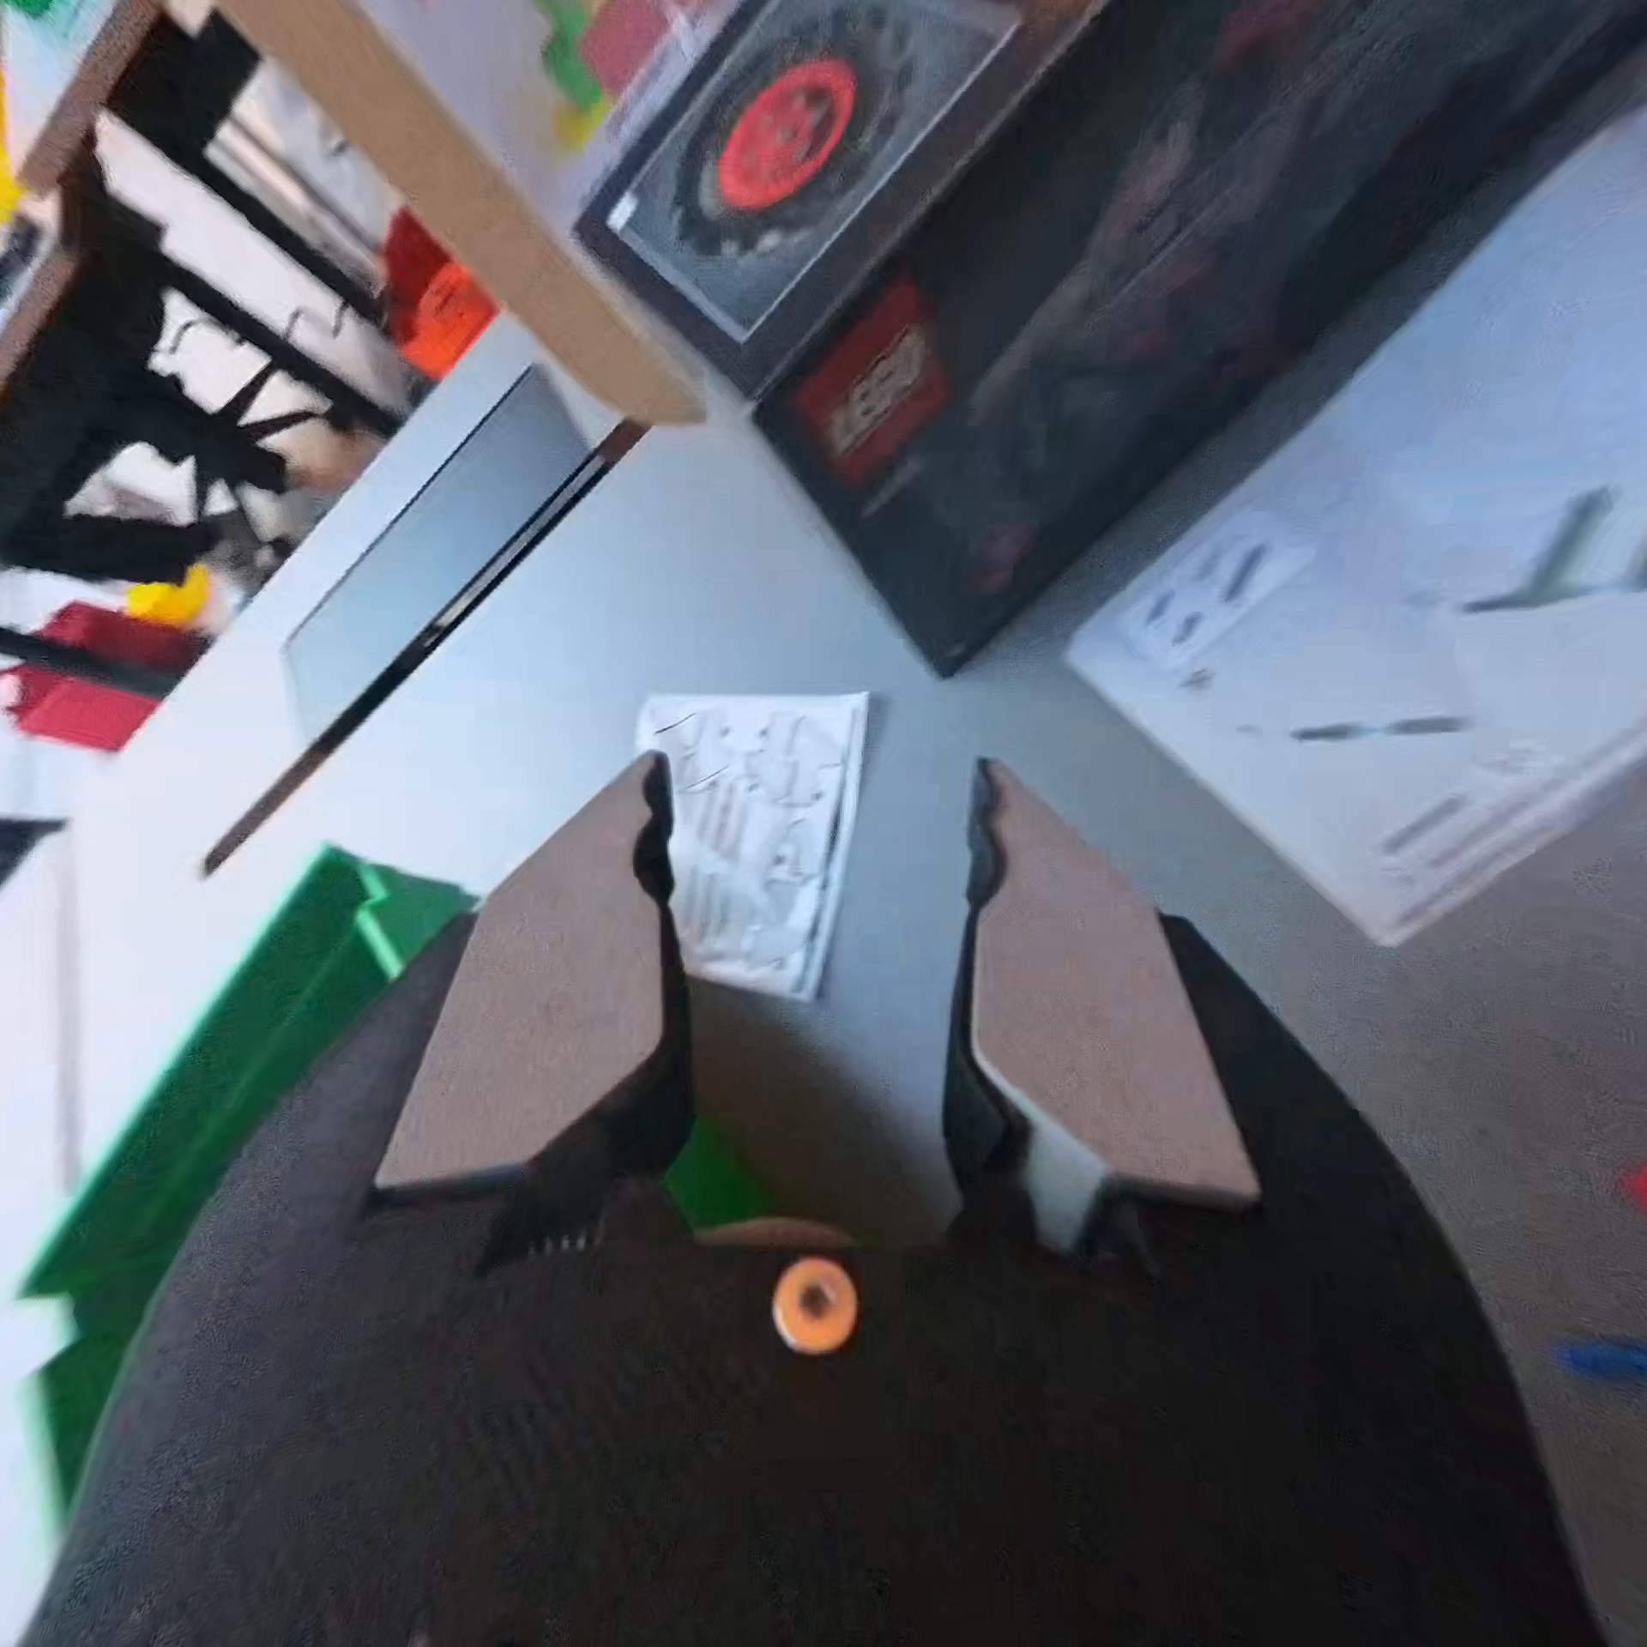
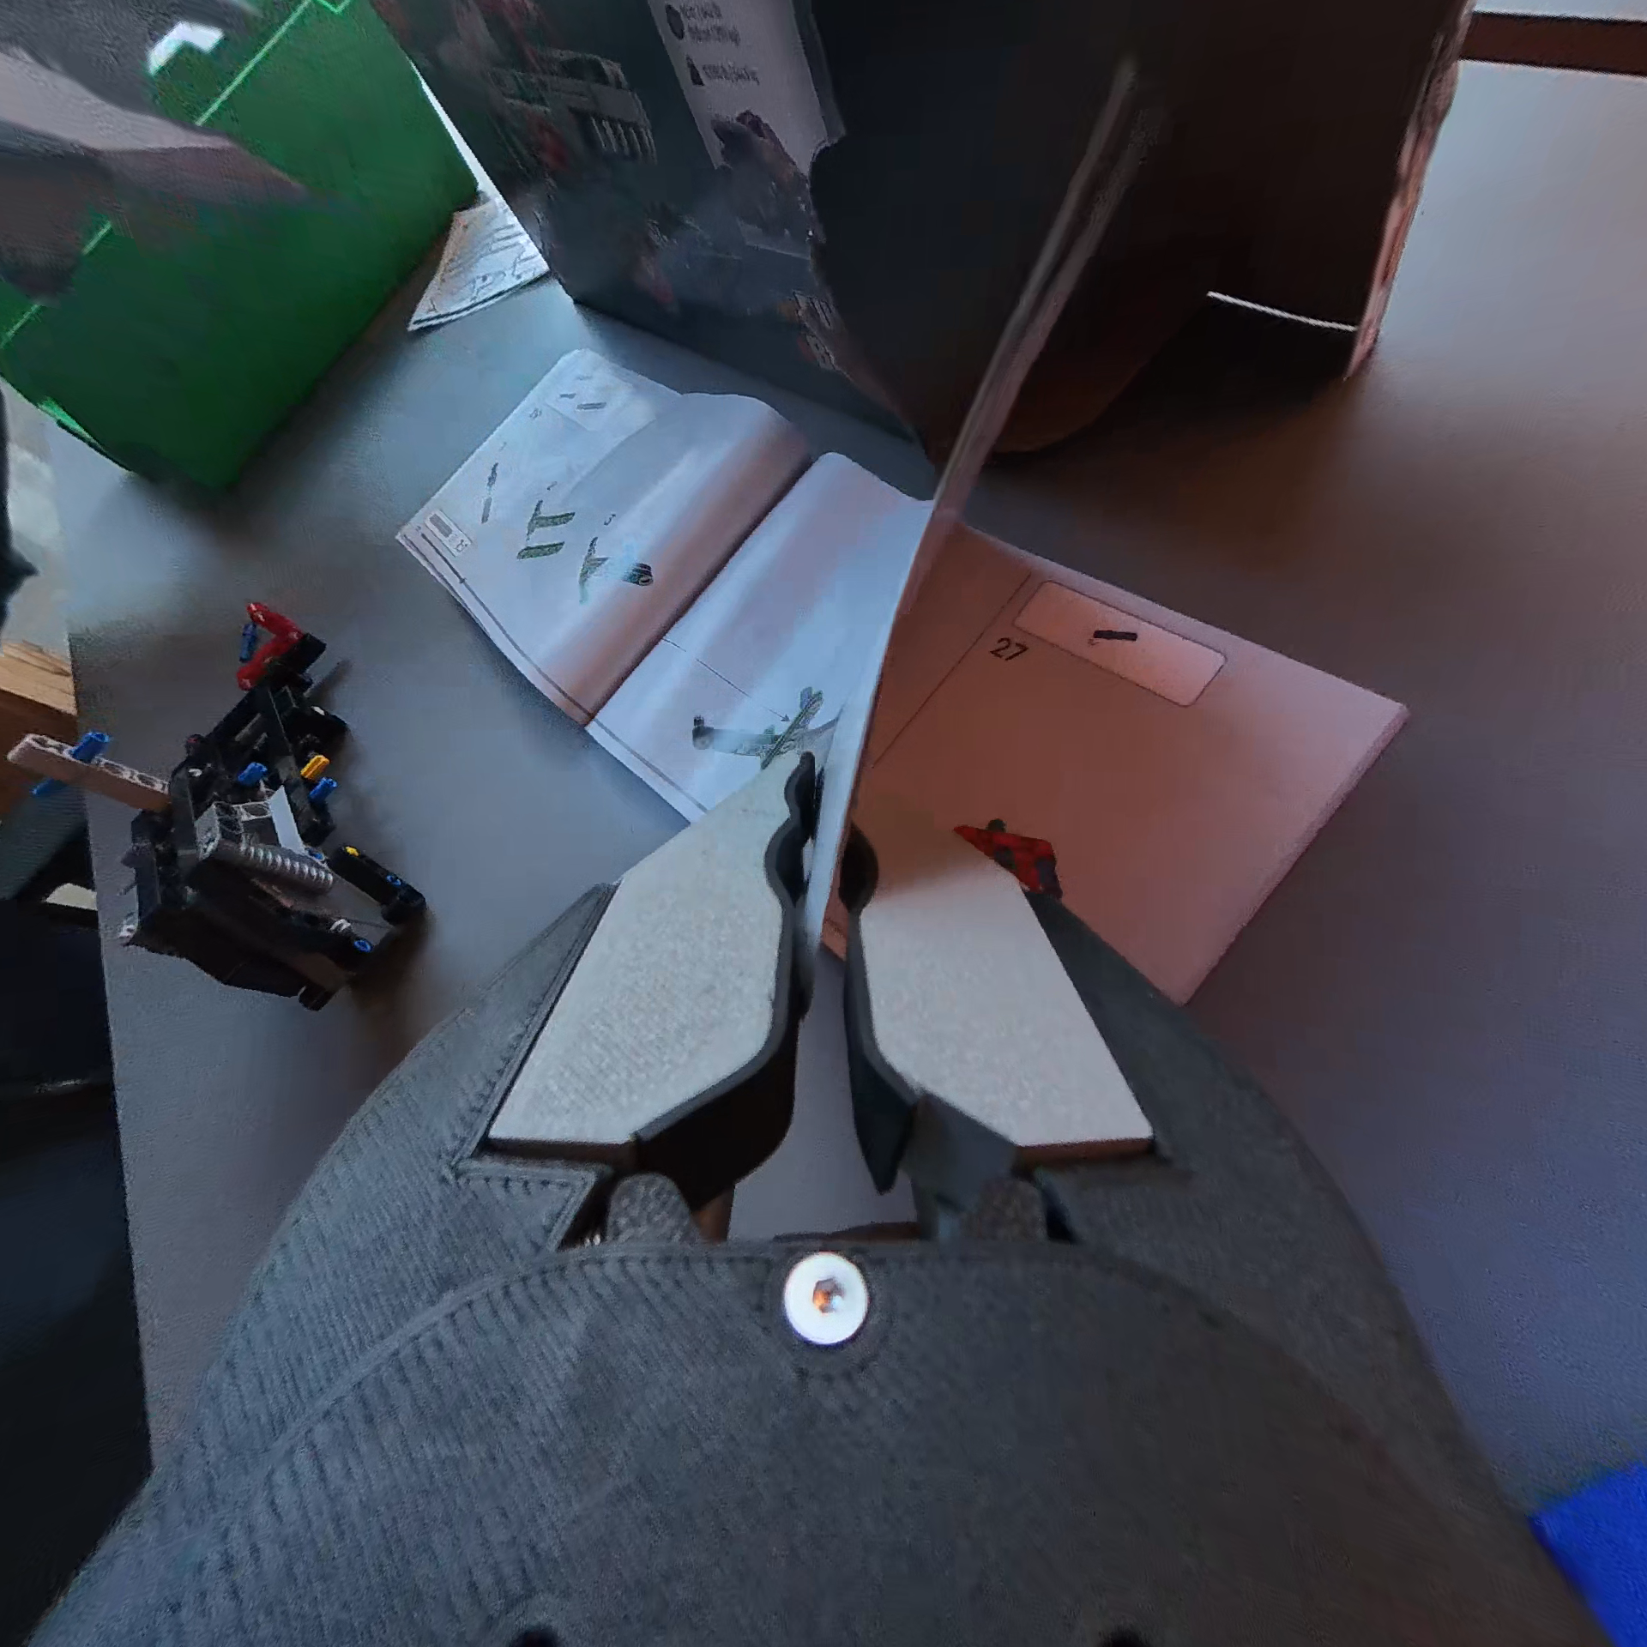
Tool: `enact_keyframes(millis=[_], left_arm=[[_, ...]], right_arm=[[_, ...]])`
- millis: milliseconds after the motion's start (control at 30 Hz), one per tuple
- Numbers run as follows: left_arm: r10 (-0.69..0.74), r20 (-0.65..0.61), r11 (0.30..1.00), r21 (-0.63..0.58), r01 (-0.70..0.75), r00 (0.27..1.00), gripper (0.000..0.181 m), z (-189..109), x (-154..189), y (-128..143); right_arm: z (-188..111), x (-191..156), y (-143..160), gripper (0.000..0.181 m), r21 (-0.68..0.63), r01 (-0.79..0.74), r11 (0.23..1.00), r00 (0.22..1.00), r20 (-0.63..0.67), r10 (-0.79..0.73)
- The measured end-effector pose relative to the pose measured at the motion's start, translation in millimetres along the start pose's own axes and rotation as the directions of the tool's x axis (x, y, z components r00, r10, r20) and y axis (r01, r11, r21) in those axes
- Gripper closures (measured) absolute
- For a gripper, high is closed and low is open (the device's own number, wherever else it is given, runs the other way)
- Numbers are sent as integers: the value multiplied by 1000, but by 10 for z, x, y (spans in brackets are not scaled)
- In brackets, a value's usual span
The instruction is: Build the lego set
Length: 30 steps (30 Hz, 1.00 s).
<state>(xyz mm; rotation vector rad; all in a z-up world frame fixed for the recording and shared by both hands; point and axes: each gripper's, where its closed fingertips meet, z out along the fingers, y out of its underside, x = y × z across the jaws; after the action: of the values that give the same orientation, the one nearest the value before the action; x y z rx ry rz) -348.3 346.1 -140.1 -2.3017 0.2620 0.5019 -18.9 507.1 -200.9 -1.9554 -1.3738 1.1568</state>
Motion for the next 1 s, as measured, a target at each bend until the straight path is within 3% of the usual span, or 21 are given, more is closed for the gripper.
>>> enact_keyframes(millis=[100, 200, 267, 300, 333, 400, 467, 633, 1000], left_arm=[[-77, -171, 962, 247, 119, 982, 125, -284, 313, -122], [-46, -157, 915, 390, 105, 987, 131, -501, 354, -192], [-61, -158, 874, 468, 129, 986, 163, -710, 440, -295], [-42, -168, 877, 466, 117, 985, 175, -730, 509, -303], [-40, -176, 879, 462, 118, 984, 174, -706, 553, -305], [-38, -318, 869, 457, 189, 947, 148, -600, 831, -304], [-31, -439, 886, 403, 228, 898, 145, -464, 1117, -187], [-42, -456, 946, 268, 182, 889, 139, -41, 1291, 176], [-72, -484, 958, 209, 195, 872, 138, 73, 1297, 268]], right_arm=[[33, -21, 18, 181, -4, -10, 1000, 1000, 18, 10], [66, -43, 22, 181, -1, -21, 1000, 999, 30, 21], [83, -63, 3, 181, 9, -27, 1000, 999, 38, 27], [88, -62, -6, 181, 15, -28, 1000, 999, 36, 27], [93, -45, -8, 181, 20, -29, 999, 999, 26, 29], [98, -6, 6, 181, 19, -31, 999, 999, 9, 31], [100, 23, 14, 180, 18, -33, 999, 999, -1, 33], [140, 9, 21, 177, 3, -20, 1000, 1000, 1, 20], [47, 72, -3, 173, 21, -61, 998, 998, -16, 61]])
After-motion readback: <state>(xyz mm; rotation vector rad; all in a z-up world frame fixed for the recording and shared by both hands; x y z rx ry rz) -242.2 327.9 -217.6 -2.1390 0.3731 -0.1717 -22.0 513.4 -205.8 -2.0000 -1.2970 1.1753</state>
